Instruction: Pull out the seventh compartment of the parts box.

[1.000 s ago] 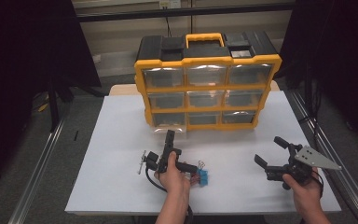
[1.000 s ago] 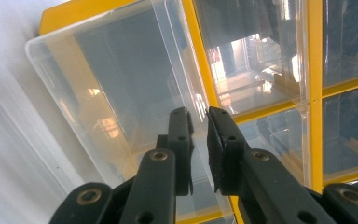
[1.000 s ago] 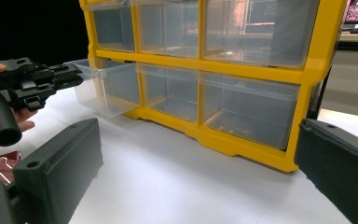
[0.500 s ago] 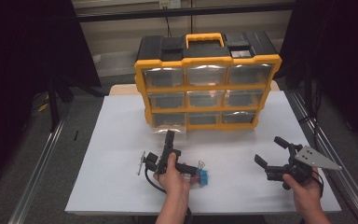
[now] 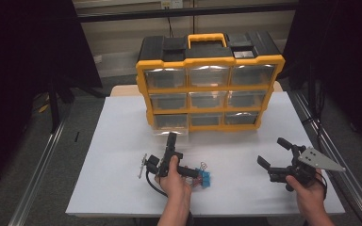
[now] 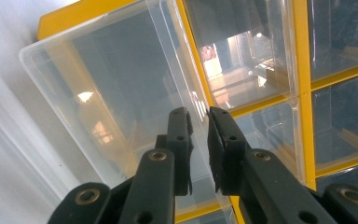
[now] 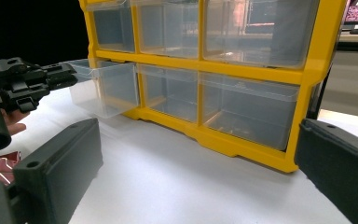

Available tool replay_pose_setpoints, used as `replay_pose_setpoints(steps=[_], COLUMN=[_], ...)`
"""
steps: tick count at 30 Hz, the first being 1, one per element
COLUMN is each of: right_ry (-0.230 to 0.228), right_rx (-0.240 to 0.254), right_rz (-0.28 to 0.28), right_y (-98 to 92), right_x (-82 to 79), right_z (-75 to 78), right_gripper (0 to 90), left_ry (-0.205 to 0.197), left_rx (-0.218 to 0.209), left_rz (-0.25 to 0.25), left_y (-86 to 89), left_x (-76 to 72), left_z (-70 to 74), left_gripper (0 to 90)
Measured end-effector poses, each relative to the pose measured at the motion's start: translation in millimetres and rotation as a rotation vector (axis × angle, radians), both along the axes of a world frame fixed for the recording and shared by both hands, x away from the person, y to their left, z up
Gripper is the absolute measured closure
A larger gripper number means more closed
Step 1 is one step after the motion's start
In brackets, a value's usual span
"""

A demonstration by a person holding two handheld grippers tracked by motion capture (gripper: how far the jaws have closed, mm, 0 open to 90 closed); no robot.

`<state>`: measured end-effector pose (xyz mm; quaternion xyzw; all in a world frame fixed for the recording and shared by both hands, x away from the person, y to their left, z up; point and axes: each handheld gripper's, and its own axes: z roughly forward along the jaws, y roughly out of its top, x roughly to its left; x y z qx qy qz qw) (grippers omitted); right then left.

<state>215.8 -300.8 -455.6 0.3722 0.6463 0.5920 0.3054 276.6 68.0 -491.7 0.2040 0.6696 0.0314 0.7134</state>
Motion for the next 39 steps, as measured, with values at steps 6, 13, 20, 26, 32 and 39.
replay_pose_setpoints(steps=[6, 13, 20, 26, 32, 39], right_ry=[0.003, 0.002, 0.003, 0.002, 0.001, 0.002], right_rx=[0.0, -0.001, 0.001, 0.0, -0.005, -0.004], right_rz=[-0.001, -0.002, -0.003, 0.0, -0.001, -0.001], right_y=[0.1, 0.3, 0.7, 0.8, 1.1, 1.2], right_x=[-0.2, 0.0, 0.0, 0.0, 0.2, 0.1], right_z=[0.0, -0.1, -0.1, -0.1, -0.2, -0.2], right_gripper=[0.3, 0.3, 0.3, 0.3, 0.3, 0.3], left_ry=[-0.007, -0.001, -0.008, -0.012, -0.009, -0.011], left_rx=[-0.002, -0.022, 0.01, -0.003, 0.022, 0.002], left_rz=[0.0, 0.018, -0.008, 0.001, -0.005, 0.003], left_y=[0.1, -1.0, 0.6, 1.1, 1.2, 1.0], left_x=[-1.0, -1.1, -4.3, -4.9, -7.5, -7.9], left_z=[0.4, 1.7, -0.1, 1.4, -0.6, -0.2], left_gripper=[79.4, 79.3, 79.2, 79.0, 78.8, 78.7])
